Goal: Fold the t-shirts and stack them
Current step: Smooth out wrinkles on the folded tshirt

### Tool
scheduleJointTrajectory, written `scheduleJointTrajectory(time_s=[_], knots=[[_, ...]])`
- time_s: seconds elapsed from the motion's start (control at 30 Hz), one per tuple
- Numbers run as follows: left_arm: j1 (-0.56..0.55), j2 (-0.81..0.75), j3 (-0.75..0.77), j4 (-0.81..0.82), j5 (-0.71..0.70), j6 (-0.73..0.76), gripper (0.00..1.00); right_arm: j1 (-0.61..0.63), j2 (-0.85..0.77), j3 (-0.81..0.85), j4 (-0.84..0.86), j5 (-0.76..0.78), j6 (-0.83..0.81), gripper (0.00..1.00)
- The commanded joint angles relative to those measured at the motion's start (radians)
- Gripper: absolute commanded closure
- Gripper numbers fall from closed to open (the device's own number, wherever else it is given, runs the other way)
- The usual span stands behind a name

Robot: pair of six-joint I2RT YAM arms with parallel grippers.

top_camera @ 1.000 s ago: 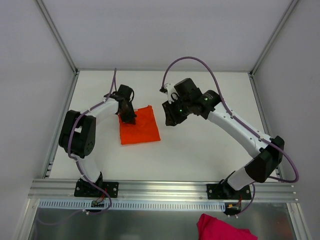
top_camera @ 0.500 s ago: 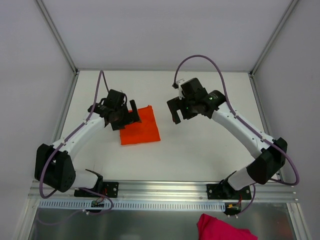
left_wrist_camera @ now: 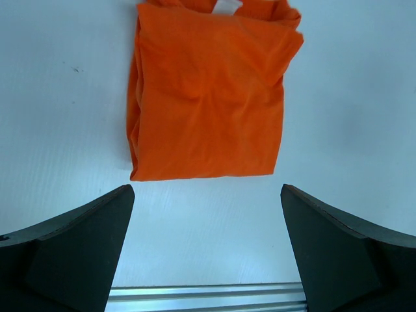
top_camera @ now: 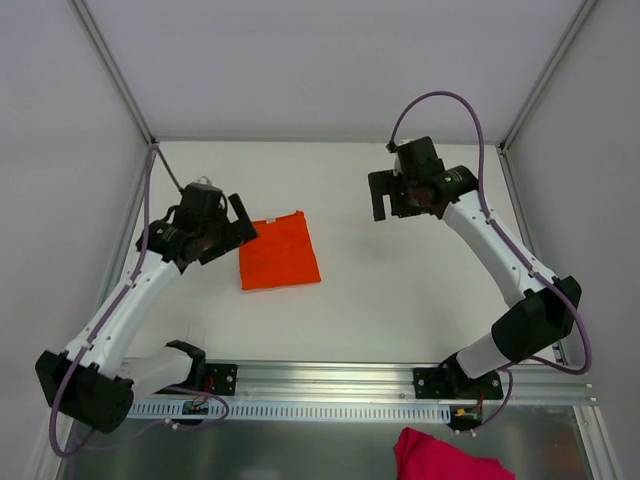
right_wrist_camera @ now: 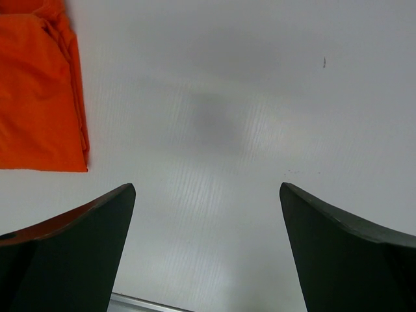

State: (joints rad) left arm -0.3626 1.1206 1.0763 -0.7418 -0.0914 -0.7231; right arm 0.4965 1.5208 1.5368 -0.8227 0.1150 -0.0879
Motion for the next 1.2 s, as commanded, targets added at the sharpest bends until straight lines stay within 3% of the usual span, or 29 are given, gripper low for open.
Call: scheduleJointTrajectory(time_s=[0.0, 0.27, 1.17], knots=[[0.051, -0.132, -0.025, -0.03, -0.076, -0.039, 0.01, -0.076, 0.007, -0.035, 0.025, -0.044, 0.039, 0.0], [0.27, -0.341, -0.233, 0.107, 0.088, 0.01, 0.01, -0.16, 0.006, -0.092, 0.022, 0.002, 0.02, 0.0], [0.298, -0.493, -0.272, -0.001, -0.203, -0.058, 0.01, -0.168, -0.08, -0.096, -0.018, -0.044, -0.021, 0.0]])
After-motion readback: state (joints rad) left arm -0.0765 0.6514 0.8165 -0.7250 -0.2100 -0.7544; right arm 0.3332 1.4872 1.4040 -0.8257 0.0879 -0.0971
